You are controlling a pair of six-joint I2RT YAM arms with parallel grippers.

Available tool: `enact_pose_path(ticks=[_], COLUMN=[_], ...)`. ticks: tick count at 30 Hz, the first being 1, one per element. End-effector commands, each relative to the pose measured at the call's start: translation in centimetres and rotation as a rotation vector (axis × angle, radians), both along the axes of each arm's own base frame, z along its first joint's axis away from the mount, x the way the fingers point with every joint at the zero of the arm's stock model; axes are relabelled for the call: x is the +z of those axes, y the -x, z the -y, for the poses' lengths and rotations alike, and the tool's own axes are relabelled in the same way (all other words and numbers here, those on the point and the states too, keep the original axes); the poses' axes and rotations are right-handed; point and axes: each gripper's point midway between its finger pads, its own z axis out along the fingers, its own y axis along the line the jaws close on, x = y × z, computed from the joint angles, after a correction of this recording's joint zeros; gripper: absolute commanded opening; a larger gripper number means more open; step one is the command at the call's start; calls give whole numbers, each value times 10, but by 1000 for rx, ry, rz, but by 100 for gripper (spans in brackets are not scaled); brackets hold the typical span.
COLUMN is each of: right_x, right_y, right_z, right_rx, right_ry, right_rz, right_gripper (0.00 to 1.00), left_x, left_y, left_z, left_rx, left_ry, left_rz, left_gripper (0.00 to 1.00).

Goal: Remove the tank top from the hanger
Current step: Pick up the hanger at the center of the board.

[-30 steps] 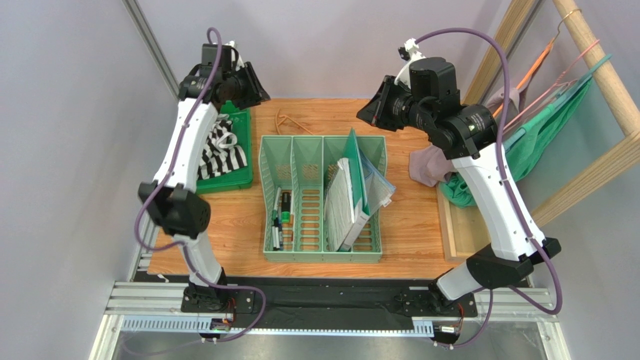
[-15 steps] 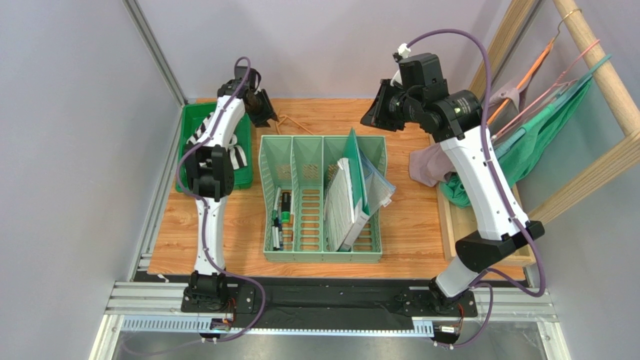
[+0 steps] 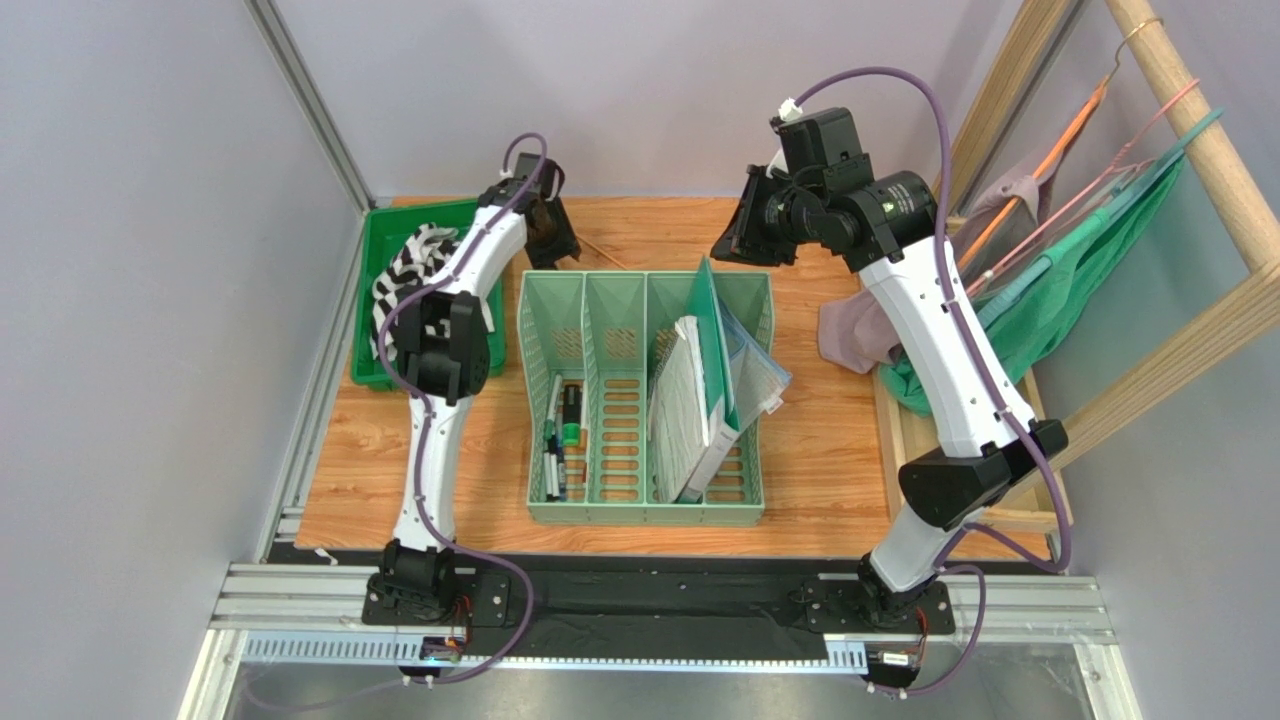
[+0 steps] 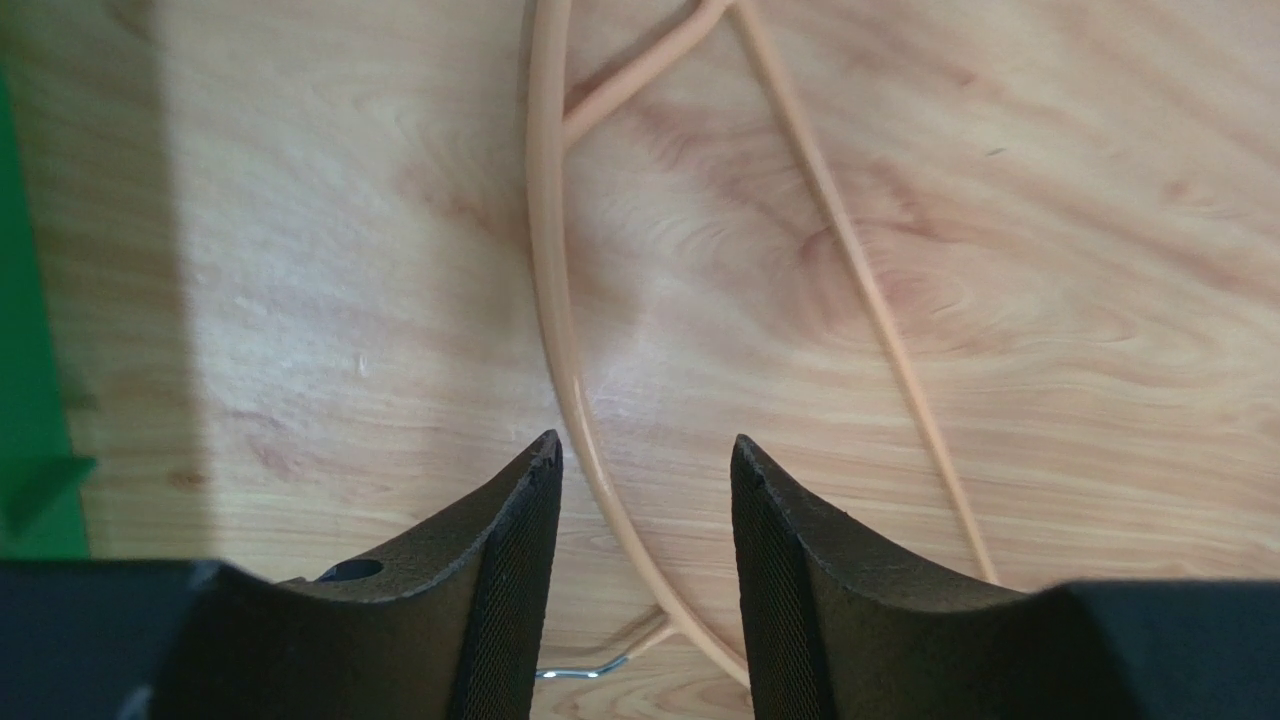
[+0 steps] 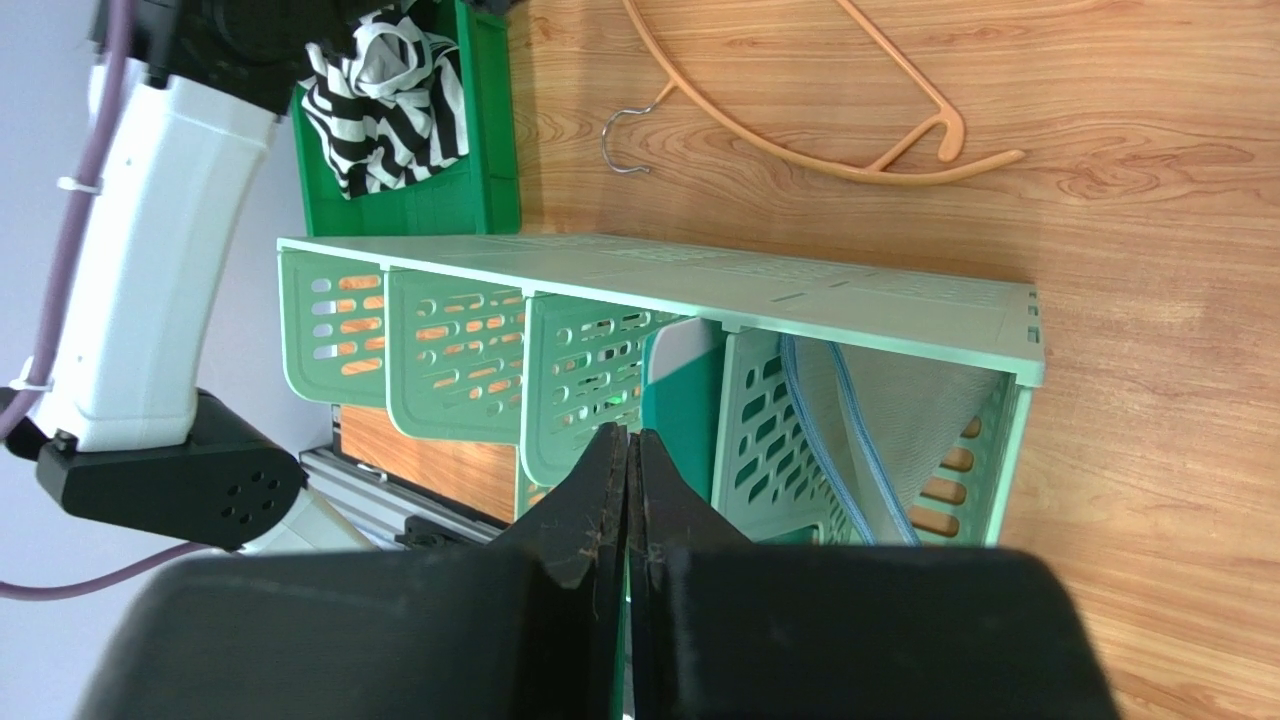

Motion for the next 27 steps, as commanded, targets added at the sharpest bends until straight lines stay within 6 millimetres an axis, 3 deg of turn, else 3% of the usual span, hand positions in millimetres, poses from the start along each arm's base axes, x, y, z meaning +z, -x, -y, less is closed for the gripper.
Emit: enact_pose_path(ticks=[1,8,14,20,21,22,27], right_x=[15,16,14,10,11,8,11], right_y=[-1,0,1,3,5,4,6], right_z=[1,7,8,9,9,9,12], right_rx=[-1,-12,-17,-23,-23,-24,-29], right_ry=[-35,-43,-50,-61,-65,-62,-70], right_rz=[31,30,26,22,23,21,27], right_gripper=[0,0,0,0,0,0,0], left_x=[-15,-35,-52,-61,-70,-63,-66], left_y=[4,9,16,20,20,13,13], left_z=[-4,-7,-15,-20,-19,-16,-15], left_rx=[70,97,111,110,104,99,100], left_ry=[-79,-98,-143,-181,-184,-175,-169], left_rz=[-10,-52,-95,-129,-144,-124,-137], left_gripper=[51,49,36,39,39,39,35])
